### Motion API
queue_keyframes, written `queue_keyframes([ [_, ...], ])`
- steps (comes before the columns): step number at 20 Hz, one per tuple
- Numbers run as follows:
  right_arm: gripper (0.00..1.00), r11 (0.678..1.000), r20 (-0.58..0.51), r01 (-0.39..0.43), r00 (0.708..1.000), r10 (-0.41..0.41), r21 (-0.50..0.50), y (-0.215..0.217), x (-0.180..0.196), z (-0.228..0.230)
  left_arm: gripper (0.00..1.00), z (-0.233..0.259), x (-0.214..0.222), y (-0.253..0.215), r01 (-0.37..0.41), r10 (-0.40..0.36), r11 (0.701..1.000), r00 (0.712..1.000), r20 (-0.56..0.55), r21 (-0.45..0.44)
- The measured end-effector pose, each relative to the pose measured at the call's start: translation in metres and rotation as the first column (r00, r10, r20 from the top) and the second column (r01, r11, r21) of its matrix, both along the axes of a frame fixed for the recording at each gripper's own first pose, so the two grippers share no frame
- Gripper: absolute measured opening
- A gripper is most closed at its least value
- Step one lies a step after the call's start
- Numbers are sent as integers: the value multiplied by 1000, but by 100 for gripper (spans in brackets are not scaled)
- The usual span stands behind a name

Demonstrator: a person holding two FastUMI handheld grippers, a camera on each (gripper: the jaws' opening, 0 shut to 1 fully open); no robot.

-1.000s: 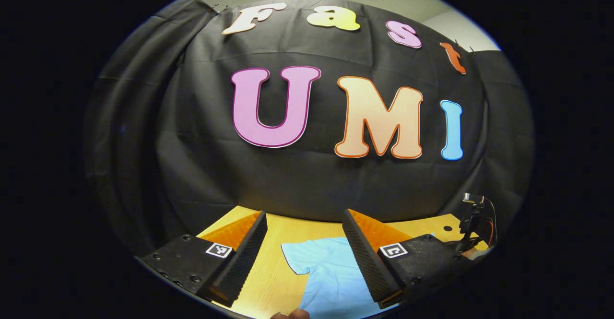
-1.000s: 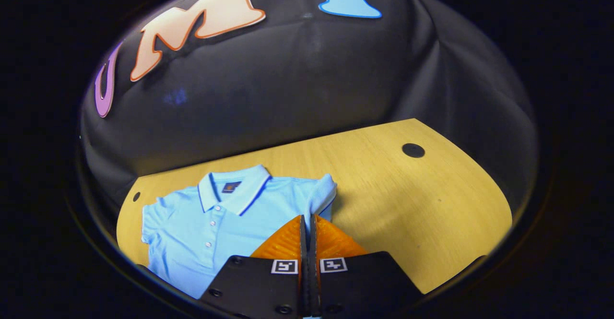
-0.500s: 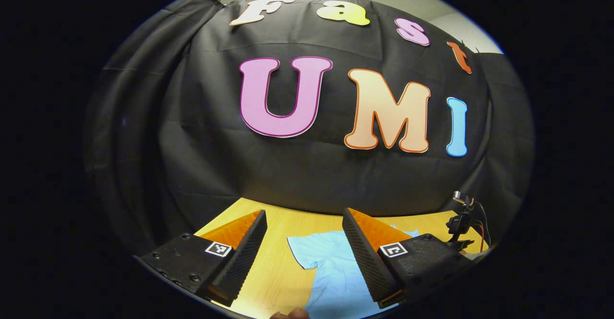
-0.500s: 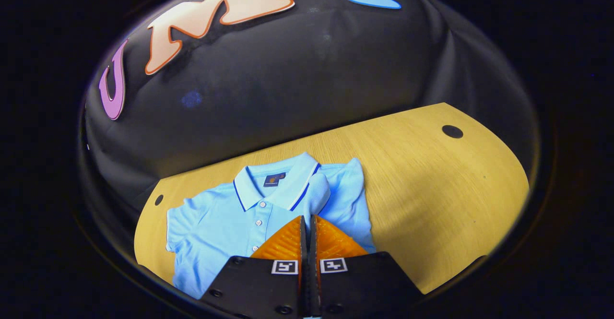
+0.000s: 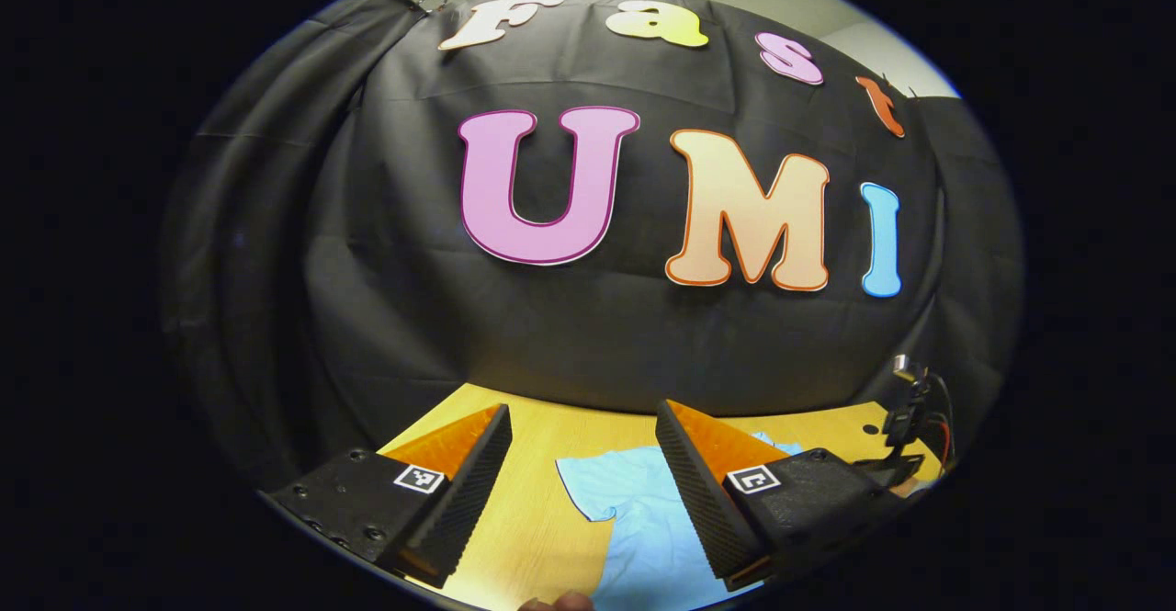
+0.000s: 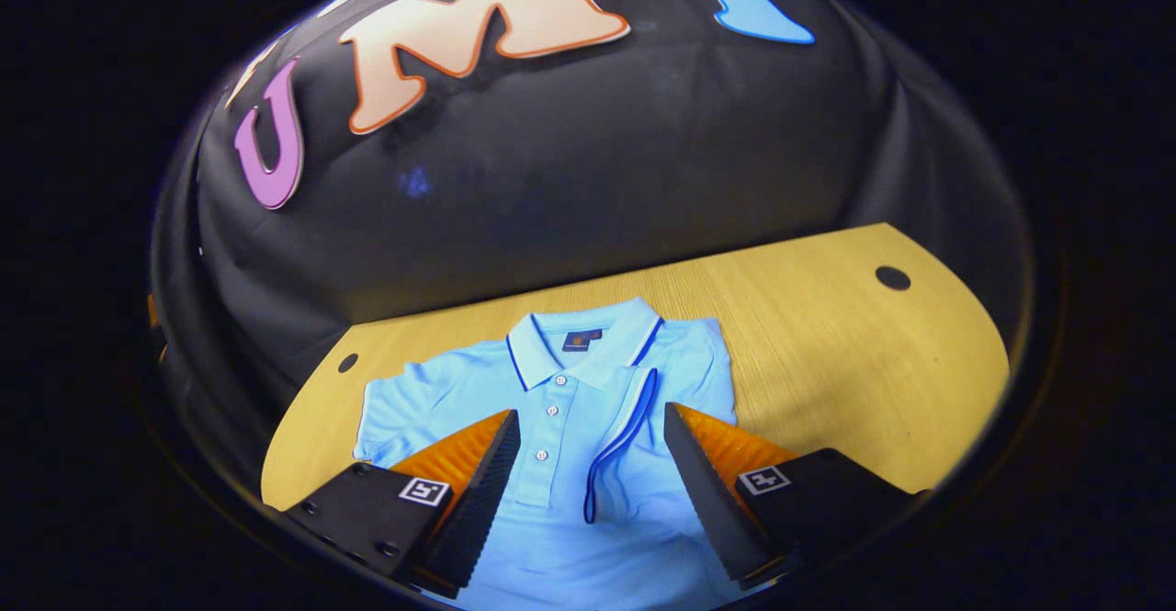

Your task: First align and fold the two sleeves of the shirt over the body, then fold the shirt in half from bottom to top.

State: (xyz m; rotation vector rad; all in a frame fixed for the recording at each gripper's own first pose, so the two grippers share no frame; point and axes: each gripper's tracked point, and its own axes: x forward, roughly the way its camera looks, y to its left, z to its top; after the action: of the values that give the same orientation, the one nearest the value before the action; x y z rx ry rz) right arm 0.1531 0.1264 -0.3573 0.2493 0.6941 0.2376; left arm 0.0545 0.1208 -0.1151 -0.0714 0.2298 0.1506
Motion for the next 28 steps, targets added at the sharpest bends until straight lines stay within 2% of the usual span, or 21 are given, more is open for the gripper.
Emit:
queue_keyframes([
  [5, 98, 1000, 77, -16, 997, 17, -9, -23, -31, 47, 95, -22, 20, -4, -24, 24, 999, 1000, -14, -25],
  [9, 98, 999, 102, -4, 995, 8, -32, -51, -60, 66, 95, -46, 46, -5, -25, 24, 999, 999, -41, -21],
  [13, 98, 997, 101, 22, 995, -15, -68, -77, -79, 67, 95, -81, 69, -8, -35, 27, 996, 995, -96, -87],
  [19, 98, 994, 88, 74, 994, -67, -81, -94, -91, 65, 95, -139, 98, 1, -62, 42, 994, 979, -200, -91],
  [23, 98, 994, 80, 84, 994, -79, -67, -90, -97, 64, 95, -184, 119, 5, -66, 36, 992, 964, -265, -107],
  [28, 98, 994, 58, 73, 996, -69, -80, -87, -103, 54, 95, -228, 137, 8, -65, 34, 994, 945, -326, -85],
])
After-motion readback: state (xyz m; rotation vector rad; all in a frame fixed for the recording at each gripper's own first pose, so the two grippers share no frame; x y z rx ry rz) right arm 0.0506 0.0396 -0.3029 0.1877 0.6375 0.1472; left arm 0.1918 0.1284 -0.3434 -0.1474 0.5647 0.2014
